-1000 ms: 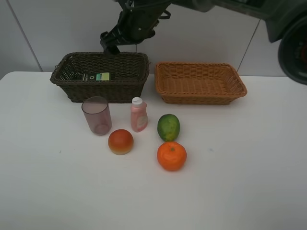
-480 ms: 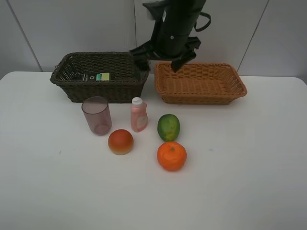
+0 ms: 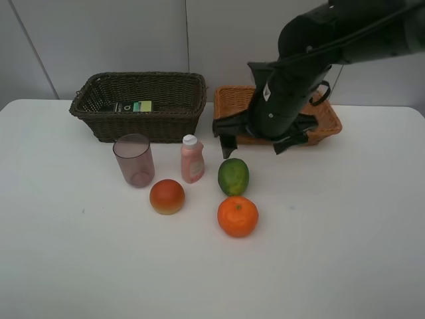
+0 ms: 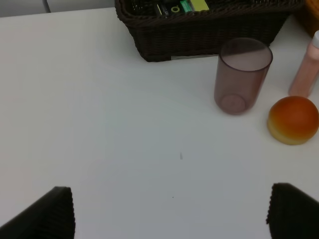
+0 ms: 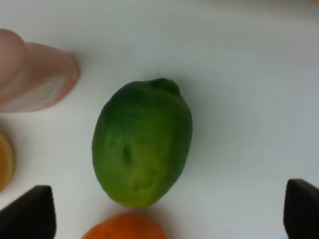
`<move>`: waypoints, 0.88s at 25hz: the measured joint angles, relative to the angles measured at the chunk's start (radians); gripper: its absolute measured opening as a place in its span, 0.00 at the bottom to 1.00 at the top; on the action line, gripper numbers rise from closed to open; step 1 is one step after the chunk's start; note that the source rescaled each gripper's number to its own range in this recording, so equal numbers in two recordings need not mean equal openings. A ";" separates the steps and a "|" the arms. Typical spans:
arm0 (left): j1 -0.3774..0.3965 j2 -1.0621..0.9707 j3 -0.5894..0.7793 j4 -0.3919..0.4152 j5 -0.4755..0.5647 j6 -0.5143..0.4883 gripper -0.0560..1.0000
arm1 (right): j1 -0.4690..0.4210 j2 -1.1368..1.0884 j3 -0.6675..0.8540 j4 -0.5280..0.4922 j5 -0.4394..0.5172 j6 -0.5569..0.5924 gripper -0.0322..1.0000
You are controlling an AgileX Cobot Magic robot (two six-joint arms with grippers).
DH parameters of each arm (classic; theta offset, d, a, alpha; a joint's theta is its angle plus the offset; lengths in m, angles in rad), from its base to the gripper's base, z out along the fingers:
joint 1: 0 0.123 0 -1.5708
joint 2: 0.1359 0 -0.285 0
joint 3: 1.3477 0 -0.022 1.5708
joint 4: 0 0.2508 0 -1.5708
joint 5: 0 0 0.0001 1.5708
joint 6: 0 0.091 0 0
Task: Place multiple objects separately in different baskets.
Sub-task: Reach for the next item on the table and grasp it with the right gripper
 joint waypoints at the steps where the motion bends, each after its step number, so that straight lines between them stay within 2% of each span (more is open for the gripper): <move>1: 0.000 0.000 0.000 0.000 0.000 0.000 1.00 | 0.000 0.008 0.004 0.000 -0.015 0.018 1.00; 7: 0.000 0.000 0.000 0.000 0.000 0.001 1.00 | 0.003 0.078 0.008 -0.001 -0.083 0.092 1.00; 12: 0.000 0.000 0.000 0.000 0.000 0.002 1.00 | 0.012 0.146 0.009 -0.022 -0.185 0.146 1.00; 22: 0.000 0.000 0.000 0.000 0.000 0.002 1.00 | 0.012 0.236 0.009 -0.090 -0.256 0.203 1.00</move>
